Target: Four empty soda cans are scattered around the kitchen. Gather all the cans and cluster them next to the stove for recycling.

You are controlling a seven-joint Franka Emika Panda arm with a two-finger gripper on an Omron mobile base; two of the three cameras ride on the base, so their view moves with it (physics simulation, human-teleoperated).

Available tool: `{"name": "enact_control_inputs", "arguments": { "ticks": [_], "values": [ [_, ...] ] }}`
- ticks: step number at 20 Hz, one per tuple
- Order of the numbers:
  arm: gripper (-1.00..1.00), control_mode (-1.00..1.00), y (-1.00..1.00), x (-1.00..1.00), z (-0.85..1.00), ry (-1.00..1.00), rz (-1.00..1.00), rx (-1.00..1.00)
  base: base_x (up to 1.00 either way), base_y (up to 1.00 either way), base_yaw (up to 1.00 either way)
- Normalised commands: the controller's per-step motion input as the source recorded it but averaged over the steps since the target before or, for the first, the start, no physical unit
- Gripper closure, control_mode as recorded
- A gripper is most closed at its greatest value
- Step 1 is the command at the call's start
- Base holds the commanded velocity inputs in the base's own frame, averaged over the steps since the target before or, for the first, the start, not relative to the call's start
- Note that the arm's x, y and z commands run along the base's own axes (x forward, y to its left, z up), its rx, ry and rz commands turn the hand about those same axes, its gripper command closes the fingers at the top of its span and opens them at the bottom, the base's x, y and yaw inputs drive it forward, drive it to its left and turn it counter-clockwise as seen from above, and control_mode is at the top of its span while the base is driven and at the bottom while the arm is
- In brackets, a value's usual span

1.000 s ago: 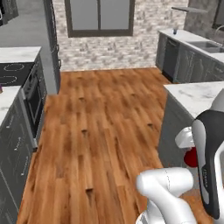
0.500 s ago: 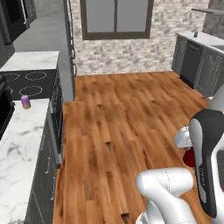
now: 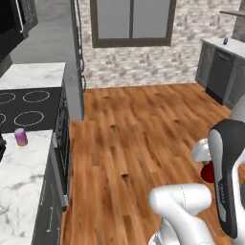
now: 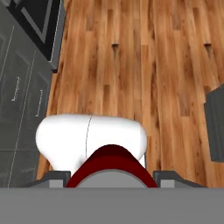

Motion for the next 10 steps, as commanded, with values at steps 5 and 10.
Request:
{"name": "enact_control_inputs", "arguments": {
  "ticks": [5, 10],
  "values": [
    [1.0, 1.0, 0.0, 0.0, 0.0, 0.0, 0.0, 0.0, 0.97, 0.06, 0.08],
    [1.0, 1.0, 0.0, 0.0, 0.0, 0.0, 0.0, 0.0, 0.88, 0.01, 0.17]
  ]
}}
